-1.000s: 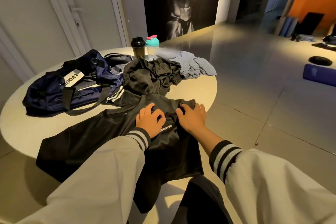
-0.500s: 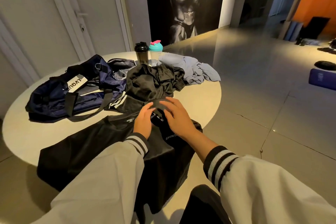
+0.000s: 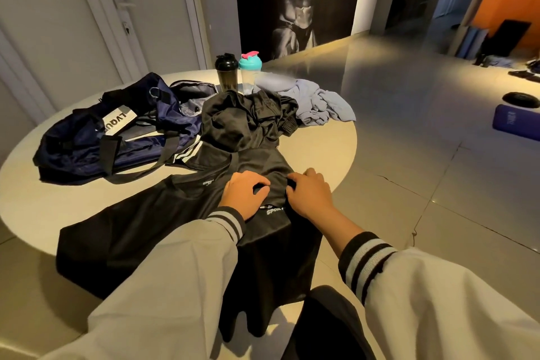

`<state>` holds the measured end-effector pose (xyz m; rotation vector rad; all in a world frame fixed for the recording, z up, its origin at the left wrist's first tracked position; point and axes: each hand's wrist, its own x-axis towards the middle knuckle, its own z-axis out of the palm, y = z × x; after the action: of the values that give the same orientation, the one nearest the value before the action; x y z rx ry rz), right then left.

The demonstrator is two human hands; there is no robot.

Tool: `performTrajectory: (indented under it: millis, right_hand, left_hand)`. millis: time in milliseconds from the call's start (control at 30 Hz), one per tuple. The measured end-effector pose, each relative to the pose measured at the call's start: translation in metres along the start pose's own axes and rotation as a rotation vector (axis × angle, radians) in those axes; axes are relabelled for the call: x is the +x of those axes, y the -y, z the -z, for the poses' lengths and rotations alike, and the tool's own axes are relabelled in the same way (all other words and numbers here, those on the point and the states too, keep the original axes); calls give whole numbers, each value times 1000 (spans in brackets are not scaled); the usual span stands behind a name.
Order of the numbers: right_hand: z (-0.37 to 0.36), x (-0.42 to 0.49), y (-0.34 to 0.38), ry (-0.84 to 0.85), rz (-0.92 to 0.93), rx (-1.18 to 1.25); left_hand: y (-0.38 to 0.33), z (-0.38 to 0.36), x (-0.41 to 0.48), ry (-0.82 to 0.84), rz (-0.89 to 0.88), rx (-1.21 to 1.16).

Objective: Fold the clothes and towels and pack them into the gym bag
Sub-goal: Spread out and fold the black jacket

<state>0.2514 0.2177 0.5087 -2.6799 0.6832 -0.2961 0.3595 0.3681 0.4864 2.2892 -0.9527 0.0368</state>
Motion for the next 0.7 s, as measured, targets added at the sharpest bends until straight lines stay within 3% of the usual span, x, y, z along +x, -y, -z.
performTrajectory:
  millis: [100, 233, 333, 467, 600, 700]
  right_hand:
    - [-7, -8, 7, -59, 134, 208]
    - [-16, -21, 9, -282, 175, 227]
    - [-15, -29, 3, -349, 55, 127]
    - [-19, -39, -11, -250, 45, 47]
    - [-18, -42, -14, -257, -11, 58]
    - [-14, -42, -8, -388, -2, 162]
  left_hand:
    - [-7, 1, 1, 63, 49, 59]
    - [-14, 2, 0, 219, 49, 246]
    - [-11, 1, -1, 160, 33, 222]
    - [-4, 0, 0, -18, -18, 157]
    - [-10, 7, -2, -21, 16, 80]
    - [-19, 12, -5, -10, 19, -2]
